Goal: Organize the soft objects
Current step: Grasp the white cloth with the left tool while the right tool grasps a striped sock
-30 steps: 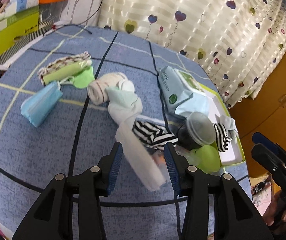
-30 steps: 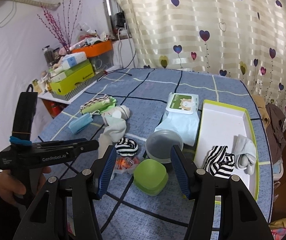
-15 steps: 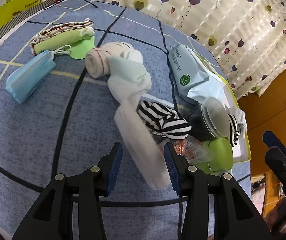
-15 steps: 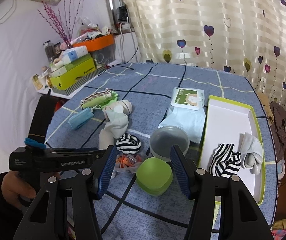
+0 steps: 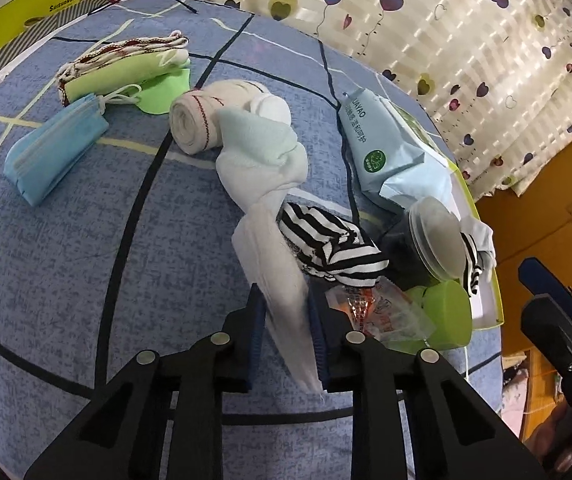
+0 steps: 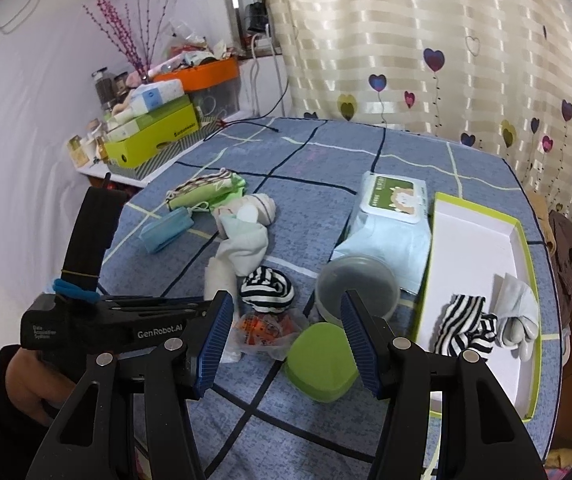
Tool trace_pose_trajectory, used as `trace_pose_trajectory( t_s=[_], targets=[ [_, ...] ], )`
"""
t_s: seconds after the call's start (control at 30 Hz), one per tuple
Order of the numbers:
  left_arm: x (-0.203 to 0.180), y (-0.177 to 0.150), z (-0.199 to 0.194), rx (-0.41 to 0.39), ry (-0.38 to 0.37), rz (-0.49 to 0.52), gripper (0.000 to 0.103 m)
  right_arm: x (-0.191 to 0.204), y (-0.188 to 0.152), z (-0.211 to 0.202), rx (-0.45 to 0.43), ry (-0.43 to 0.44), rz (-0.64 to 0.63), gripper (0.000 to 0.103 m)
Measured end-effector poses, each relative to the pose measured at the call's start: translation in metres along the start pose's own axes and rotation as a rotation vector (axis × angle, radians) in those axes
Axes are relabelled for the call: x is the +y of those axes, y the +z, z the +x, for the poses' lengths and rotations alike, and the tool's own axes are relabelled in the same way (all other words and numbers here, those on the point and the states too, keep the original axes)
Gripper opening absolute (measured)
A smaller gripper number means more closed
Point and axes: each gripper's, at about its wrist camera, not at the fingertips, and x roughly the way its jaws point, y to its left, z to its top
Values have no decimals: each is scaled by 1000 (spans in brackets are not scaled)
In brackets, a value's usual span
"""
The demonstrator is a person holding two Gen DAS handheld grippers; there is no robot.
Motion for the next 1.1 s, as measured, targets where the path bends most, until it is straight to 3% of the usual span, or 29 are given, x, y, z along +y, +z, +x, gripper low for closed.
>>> trace_pose_trajectory(
  t_s=[0.37,0.6,0.83,0.93,1.1],
  targets=[
    [25,1,-25,-59,14,-28,14,34,11,39,67,24,-132,56],
    [46,4,-38,-93,19,-52,14,53,16,85,183,-27,-243,56],
    [57,4,-37,-79,12,-46,14,71,12,119,275,-99,-347,55],
    [61,3,-36,-64,3,-47,14,73,11,131,311,-136,-378,45],
    [59,2,-33,-33,-4,-23,20,71,8,145,343,-160,-397,19]
  ],
)
